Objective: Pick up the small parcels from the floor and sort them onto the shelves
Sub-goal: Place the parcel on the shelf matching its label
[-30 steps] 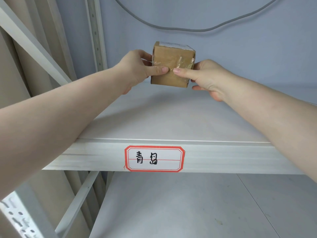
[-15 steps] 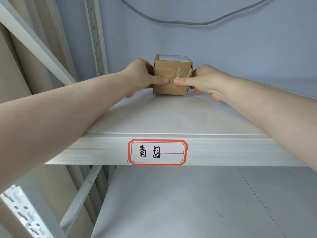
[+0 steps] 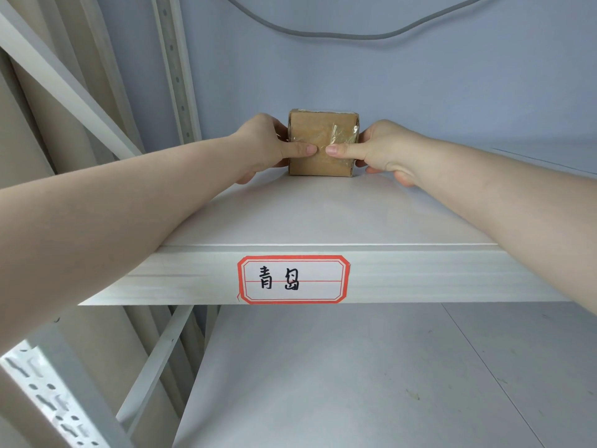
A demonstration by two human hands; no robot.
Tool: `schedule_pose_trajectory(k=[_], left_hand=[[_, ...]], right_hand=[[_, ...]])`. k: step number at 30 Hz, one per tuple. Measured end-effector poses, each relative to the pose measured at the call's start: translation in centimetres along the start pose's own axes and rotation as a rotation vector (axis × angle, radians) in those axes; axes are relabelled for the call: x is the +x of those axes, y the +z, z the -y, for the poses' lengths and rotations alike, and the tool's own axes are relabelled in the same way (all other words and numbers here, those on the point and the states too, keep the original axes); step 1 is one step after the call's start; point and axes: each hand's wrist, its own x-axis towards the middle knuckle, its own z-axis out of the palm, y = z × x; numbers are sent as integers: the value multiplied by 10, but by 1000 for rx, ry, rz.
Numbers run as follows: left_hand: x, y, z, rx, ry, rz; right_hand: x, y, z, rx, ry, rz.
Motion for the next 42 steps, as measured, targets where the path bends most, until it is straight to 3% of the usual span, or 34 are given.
schedule_pose_trajectory(k=[42], left_hand=[[-11,4,-6,118,-19,-22]], right_hand=[[4,-7,0,-43,28,-2]])
